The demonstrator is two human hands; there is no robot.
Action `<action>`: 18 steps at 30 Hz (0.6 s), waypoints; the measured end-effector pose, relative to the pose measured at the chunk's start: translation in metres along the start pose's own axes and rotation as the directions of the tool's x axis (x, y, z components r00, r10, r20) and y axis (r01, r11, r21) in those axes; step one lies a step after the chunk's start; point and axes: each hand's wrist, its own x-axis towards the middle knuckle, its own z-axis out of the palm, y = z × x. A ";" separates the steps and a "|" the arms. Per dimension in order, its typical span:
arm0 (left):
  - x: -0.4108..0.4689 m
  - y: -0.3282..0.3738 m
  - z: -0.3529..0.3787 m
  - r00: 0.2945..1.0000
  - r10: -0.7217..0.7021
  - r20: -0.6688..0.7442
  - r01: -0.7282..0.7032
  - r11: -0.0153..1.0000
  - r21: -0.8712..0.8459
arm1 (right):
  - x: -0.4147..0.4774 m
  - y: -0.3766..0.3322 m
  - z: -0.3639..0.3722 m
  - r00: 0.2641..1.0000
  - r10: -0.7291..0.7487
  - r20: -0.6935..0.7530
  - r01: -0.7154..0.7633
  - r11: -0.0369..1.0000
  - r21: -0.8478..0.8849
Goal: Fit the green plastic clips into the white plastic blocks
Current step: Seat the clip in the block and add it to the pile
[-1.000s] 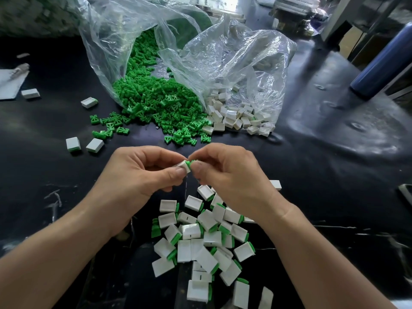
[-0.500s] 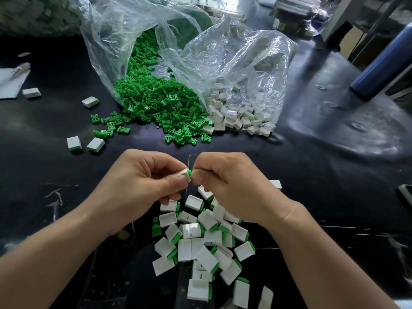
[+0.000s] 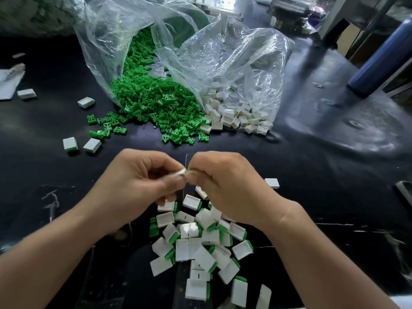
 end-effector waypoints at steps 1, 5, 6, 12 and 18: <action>0.001 0.002 0.000 1.000 -0.014 -0.003 0.014 0.996 -0.093 | 0.000 0.001 -0.001 0.998 0.034 -0.048 -0.029 0.994 0.107; 0.001 0.007 0.003 0.999 -0.039 0.003 0.038 0.964 -0.264 | 0.001 0.006 -0.005 0.968 0.252 -0.007 -0.207 0.809 0.550; 0.001 0.007 0.003 0.999 -0.035 -0.008 0.031 0.959 -0.281 | 0.002 0.006 -0.006 0.956 0.291 0.041 -0.248 0.726 0.642; 0.001 0.007 0.003 1.000 0.007 0.016 0.000 0.929 -0.370 | 0.003 -0.002 0.000 0.927 0.163 0.339 -0.376 0.367 0.851; -0.002 0.011 0.007 0.998 0.041 0.040 -0.021 0.910 -0.415 | 0.004 -0.008 0.002 0.897 0.126 0.423 -0.440 0.175 0.881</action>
